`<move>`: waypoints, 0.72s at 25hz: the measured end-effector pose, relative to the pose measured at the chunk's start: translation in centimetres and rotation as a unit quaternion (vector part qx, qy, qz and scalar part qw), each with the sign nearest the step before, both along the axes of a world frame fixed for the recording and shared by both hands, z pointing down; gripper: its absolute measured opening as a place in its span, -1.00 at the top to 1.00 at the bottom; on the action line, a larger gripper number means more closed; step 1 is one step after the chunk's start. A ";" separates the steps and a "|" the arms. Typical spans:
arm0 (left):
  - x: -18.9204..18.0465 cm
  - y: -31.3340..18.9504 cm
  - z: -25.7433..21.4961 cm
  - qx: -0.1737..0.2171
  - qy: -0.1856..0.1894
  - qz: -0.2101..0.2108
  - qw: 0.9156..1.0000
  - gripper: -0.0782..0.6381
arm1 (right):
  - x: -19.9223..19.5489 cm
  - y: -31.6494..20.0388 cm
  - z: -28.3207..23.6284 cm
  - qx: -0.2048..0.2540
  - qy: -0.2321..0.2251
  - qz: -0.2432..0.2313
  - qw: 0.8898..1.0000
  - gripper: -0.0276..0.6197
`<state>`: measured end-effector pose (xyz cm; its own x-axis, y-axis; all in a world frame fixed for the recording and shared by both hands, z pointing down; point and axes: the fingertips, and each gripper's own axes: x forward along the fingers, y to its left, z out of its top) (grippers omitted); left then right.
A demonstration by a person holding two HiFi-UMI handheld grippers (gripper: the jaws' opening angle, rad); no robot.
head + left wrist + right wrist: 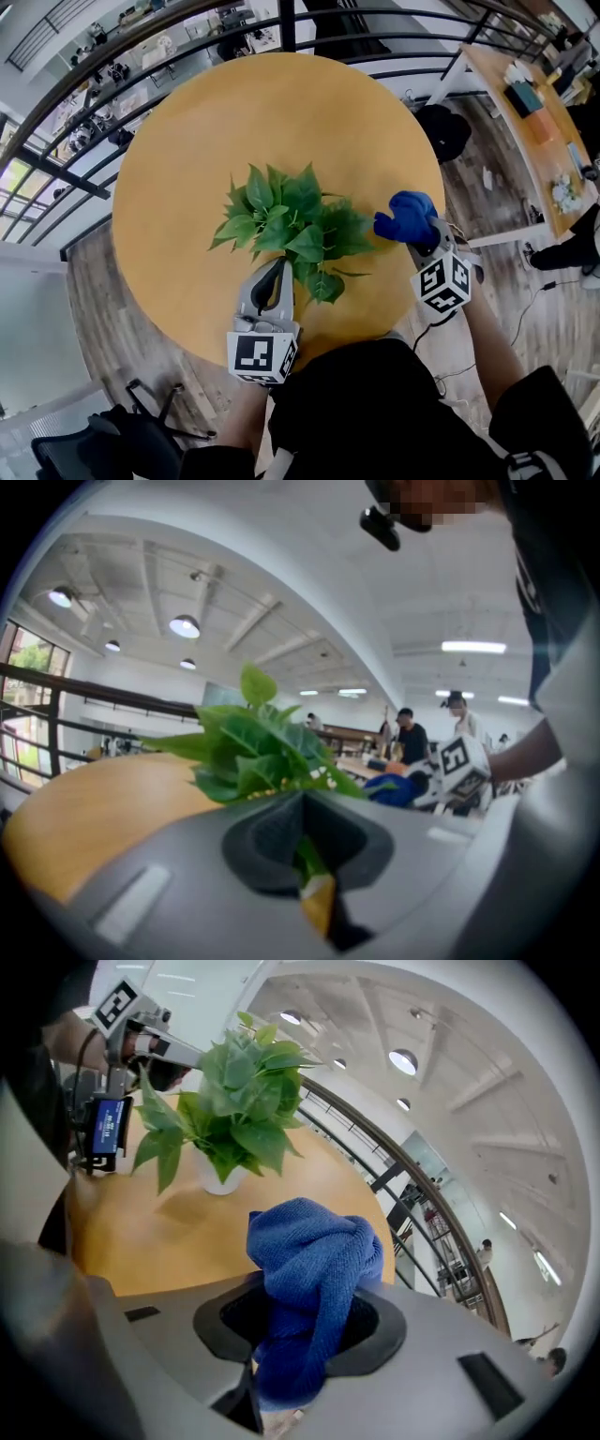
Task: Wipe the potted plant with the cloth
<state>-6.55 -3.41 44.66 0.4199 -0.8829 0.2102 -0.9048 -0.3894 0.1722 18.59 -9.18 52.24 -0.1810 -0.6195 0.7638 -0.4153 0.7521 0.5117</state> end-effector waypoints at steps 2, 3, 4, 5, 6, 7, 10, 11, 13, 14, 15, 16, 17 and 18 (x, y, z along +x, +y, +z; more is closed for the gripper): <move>0.0 0.0 0.1 0.000 0.000 -0.001 1.000 0.77 | -0.1 2.9 0.6 -0.032 -0.012 -0.009 0.999 0.45; 0.0 0.0 0.2 0.000 0.000 -0.001 1.000 0.77 | -0.5 4.3 0.8 -0.046 -0.019 -0.017 0.999 0.45; 0.0 0.0 0.2 0.000 0.000 -0.002 1.000 0.77 | -1.1 5.5 0.7 -0.058 -0.028 -0.027 0.998 0.45; 0.0 0.0 0.3 0.000 0.000 -0.002 1.000 0.77 | -1.8 6.7 0.5 -0.069 -0.040 -0.038 0.996 0.45; 0.0 0.0 0.3 0.001 -0.001 -0.002 1.000 0.77 | -2.7 7.8 0.1 -0.080 -0.054 -0.051 0.994 0.45; 0.0 0.1 0.3 0.001 -0.002 -0.002 1.000 0.77 | -3.7 8.9 -0.4 -0.092 -0.069 -0.068 0.991 0.45; -0.1 0.3 0.3 0.000 -0.005 -0.002 1.000 0.77 | -6.5 12.0 -2.4 -0.137 -0.114 -0.141 0.974 0.45; -0.1 0.3 0.3 -0.001 -0.006 -0.003 1.000 0.77 | -7.3 13.0 -3.3 -0.155 -0.129 -0.168 0.965 0.45; -0.2 0.4 0.3 0.000 -0.007 -0.003 1.000 0.77 | -8.7 15.0 -5.1 -0.197 -0.157 -0.218 0.943 0.45; -0.2 0.5 0.3 0.000 -0.008 -0.003 1.000 0.77 | -9.4 16.0 -5.8 -0.217 -0.169 -0.239 0.931 0.45; -0.2 0.5 0.3 0.000 -0.009 -0.003 1.000 0.77 | -10.0 16.7 -6.3 -0.232 -0.178 -0.255 0.922 0.45; -0.2 0.5 0.3 0.001 -0.009 -0.003 1.000 0.77 | -10.5 17.1 -6.4 -0.241 -0.182 -0.266 0.916 0.45; -0.1 0.5 0.2 0.002 -0.009 -0.003 1.000 0.77 | -10.9 17.2 -6.2 -0.242 -0.182 -0.272 0.913 0.45; -0.1 0.5 0.2 0.002 -0.009 -0.003 1.000 0.77 | -11.2 17.1 -5.6 -0.239 -0.179 -0.274 0.914 0.45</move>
